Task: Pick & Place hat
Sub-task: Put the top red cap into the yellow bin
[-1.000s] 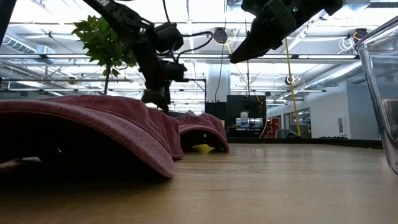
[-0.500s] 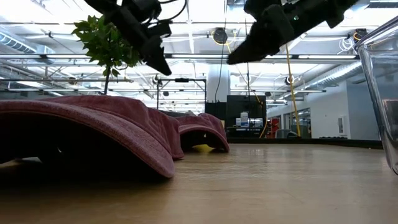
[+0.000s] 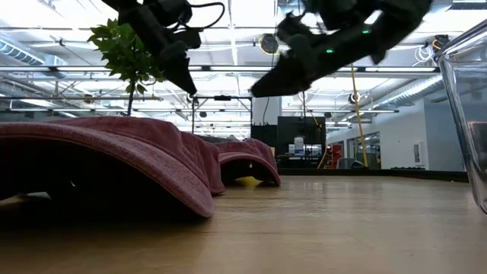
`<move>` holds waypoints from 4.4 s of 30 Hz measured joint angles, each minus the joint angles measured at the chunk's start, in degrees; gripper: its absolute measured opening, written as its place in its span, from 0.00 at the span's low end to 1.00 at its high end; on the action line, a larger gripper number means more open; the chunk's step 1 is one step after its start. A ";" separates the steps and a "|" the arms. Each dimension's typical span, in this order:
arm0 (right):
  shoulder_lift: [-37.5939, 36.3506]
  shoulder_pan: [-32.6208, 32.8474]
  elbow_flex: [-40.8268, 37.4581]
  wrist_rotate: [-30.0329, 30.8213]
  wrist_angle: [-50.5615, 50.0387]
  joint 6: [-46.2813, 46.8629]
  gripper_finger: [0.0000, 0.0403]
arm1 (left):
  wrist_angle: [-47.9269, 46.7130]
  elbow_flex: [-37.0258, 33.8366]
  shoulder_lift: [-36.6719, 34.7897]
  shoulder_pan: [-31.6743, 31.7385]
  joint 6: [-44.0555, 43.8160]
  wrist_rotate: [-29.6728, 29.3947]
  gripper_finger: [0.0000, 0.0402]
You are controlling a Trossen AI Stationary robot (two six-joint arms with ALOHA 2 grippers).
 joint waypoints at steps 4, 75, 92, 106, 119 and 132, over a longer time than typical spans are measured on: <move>5.87 -0.03 6.85 -1.27 -4.62 -1.71 0.35 | -0.37 -1.22 -2.59 -0.10 0.07 0.66 0.23; 0.68 -6.21 12.90 -4.82 -1.55 -25.17 0.01 | 10.40 -13.65 -22.37 -0.01 1.80 5.35 0.23; 21.18 -17.84 33.25 -13.35 -9.95 -33.63 0.00 | 9.92 -13.65 -22.37 0.04 2.10 4.36 0.23; 25.87 -22.87 34.20 -12.98 -11.08 -39.06 0.01 | 10.03 -13.65 -22.37 0.07 2.11 3.35 0.23; 25.83 -21.65 34.14 -13.01 -17.73 -40.45 0.06 | 9.97 -13.65 -22.37 0.07 1.84 3.33 0.23; 25.83 -19.99 34.07 -13.03 -16.20 -40.25 0.32 | 9.92 -13.65 -22.37 0.07 1.85 3.33 0.23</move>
